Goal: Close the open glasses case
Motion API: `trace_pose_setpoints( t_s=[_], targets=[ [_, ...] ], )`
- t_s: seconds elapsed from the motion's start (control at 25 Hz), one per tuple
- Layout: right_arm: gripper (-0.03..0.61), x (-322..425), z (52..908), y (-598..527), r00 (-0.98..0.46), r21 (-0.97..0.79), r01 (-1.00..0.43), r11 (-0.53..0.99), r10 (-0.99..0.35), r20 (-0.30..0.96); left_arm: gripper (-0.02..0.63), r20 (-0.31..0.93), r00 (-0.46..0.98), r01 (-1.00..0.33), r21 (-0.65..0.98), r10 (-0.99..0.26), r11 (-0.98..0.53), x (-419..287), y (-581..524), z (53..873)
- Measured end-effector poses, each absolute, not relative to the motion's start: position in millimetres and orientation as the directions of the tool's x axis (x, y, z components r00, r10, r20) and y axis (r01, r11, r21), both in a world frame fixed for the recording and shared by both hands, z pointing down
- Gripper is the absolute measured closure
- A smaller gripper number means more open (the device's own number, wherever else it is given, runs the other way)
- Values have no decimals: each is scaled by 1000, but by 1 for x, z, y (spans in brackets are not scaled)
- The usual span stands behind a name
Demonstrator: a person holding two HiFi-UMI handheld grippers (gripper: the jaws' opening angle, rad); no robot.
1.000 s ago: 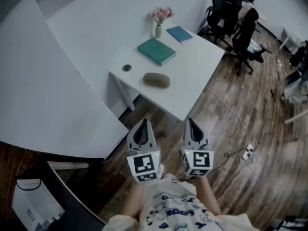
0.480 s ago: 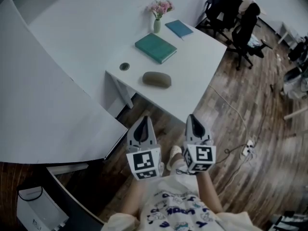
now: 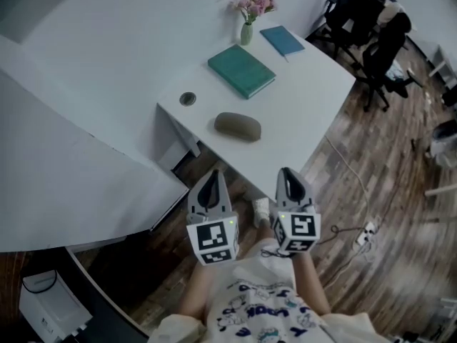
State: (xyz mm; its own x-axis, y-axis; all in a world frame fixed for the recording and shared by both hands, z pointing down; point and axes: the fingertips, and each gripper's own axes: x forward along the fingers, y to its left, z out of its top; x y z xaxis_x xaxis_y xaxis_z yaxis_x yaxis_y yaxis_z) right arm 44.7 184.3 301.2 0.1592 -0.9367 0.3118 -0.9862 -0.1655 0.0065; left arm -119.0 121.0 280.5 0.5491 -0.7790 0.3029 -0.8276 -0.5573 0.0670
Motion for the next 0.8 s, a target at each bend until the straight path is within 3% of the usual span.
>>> trace_pose_setpoints(
  t_s=[0.48,0.8],
  targets=[
    [577,96,342,85,-136,-25,-990,141,-874,466,614,461,399,-913,123,-793,-388,-46,56,328],
    [564,94,382,50,-356,-103,-926,362,-756,549,614,575,299,-954,181,-761,-239,-18,26,364]
  ],
)
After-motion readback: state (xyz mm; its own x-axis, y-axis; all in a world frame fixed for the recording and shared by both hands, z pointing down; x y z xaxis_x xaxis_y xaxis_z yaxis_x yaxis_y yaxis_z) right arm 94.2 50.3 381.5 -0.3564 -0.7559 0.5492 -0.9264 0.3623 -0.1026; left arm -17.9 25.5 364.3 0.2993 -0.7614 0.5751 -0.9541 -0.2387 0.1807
